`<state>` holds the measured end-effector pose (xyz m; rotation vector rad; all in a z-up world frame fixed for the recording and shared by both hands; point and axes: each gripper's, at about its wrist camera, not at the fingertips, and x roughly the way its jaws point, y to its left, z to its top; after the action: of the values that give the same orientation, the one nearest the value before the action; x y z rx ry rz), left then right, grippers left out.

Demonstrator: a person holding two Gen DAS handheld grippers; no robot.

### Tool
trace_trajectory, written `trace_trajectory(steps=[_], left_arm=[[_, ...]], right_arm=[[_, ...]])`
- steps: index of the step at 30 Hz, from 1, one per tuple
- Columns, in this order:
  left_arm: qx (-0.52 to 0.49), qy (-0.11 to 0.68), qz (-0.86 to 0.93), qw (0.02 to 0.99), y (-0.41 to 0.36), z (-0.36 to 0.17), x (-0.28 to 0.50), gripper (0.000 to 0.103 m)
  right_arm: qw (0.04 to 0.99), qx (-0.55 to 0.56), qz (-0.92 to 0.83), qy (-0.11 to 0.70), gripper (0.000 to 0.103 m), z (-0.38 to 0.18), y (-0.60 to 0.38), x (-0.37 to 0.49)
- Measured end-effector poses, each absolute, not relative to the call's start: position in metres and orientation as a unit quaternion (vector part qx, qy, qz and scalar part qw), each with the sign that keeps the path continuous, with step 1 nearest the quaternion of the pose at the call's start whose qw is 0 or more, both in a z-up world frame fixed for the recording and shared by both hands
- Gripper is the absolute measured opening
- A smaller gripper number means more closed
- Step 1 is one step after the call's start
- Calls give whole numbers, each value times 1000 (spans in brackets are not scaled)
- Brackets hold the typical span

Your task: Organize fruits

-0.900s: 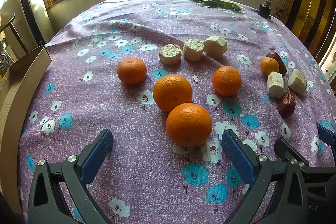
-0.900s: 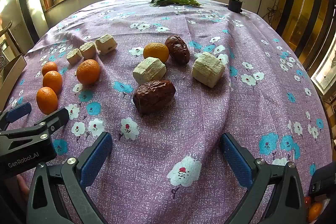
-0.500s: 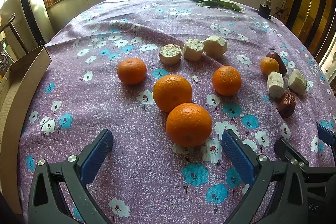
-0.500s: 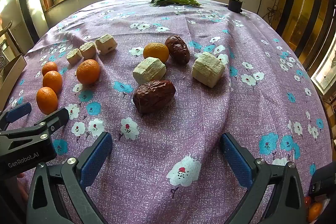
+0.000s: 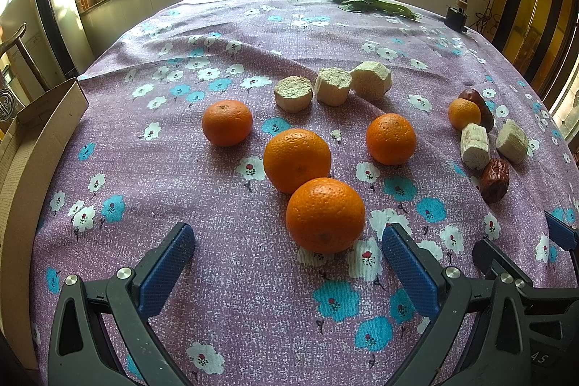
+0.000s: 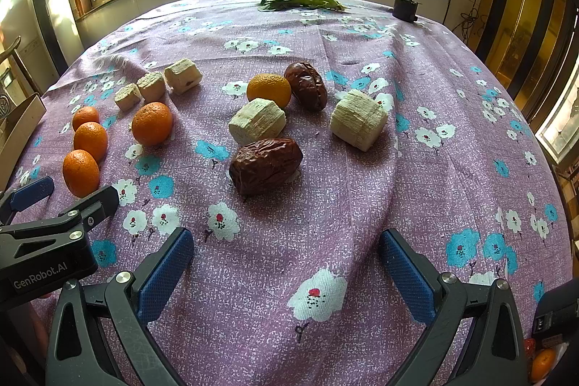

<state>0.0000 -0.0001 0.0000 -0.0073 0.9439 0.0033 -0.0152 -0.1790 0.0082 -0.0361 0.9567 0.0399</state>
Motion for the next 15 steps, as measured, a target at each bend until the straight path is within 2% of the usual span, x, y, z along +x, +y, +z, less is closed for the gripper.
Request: trace_trajectory(steps=[15], left_arm=[[2,466,0,885,2,1,2,103]], right_arm=[[888,-16,24,459,103,8,-178,-19]])
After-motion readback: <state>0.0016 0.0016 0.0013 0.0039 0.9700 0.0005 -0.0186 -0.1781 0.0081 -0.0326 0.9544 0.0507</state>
